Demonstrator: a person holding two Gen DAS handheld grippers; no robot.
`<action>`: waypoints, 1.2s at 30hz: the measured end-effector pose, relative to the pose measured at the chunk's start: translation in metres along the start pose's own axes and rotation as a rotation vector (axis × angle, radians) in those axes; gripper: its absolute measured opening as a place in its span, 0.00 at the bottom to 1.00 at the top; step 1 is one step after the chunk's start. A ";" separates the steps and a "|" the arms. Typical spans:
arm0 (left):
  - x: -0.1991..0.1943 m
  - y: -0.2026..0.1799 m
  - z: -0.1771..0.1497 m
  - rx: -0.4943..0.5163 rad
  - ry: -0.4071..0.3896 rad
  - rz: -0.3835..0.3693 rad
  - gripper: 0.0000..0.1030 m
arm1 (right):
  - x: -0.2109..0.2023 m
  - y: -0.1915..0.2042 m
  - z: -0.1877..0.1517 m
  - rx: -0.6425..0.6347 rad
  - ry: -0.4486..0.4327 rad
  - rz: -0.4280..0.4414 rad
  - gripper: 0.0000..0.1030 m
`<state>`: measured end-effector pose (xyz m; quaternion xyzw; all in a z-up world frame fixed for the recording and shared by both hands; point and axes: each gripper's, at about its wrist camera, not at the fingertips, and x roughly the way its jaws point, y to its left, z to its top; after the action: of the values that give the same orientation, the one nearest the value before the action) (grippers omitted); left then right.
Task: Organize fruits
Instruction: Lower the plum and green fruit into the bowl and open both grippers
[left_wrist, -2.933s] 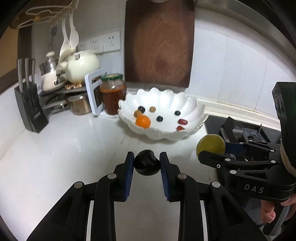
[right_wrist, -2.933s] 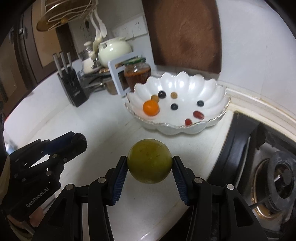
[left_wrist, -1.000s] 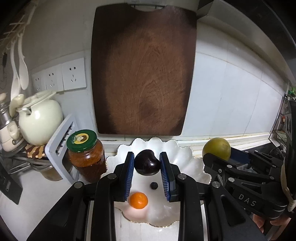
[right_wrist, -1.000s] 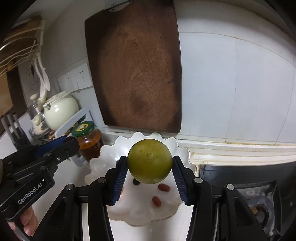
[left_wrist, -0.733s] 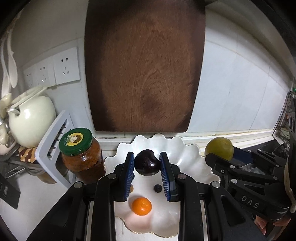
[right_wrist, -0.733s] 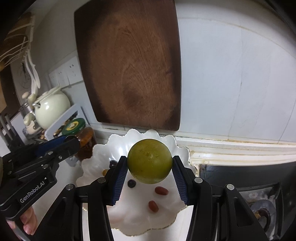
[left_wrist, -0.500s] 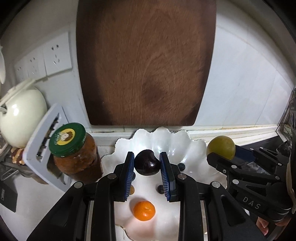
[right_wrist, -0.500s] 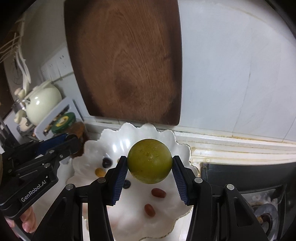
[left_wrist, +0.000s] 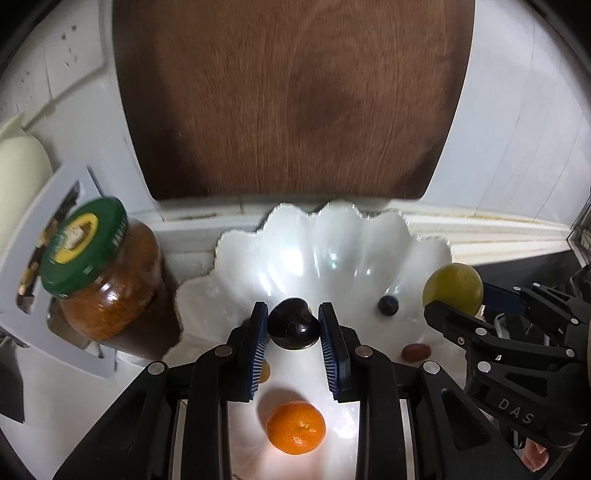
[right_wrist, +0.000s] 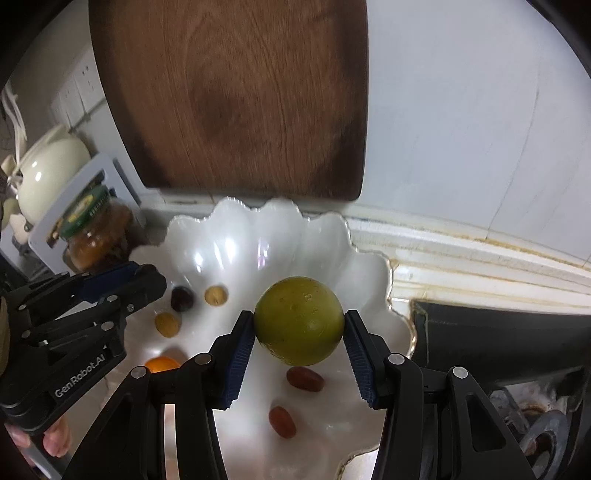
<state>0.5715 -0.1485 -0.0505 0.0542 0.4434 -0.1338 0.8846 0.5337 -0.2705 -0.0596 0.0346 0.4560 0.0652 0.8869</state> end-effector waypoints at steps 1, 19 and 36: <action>0.004 0.000 -0.001 0.001 0.012 0.005 0.28 | 0.003 0.000 -0.001 -0.002 0.009 0.000 0.49; 0.012 0.004 -0.009 -0.006 0.075 0.073 0.57 | 0.022 -0.004 -0.009 0.007 0.057 -0.011 0.59; -0.107 0.018 -0.044 -0.001 -0.249 0.216 0.89 | -0.087 0.012 -0.050 0.058 -0.220 -0.113 0.72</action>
<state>0.4820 -0.1015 0.0082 0.0840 0.3218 -0.0436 0.9421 0.4425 -0.2708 -0.0174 0.0414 0.3587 -0.0022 0.9325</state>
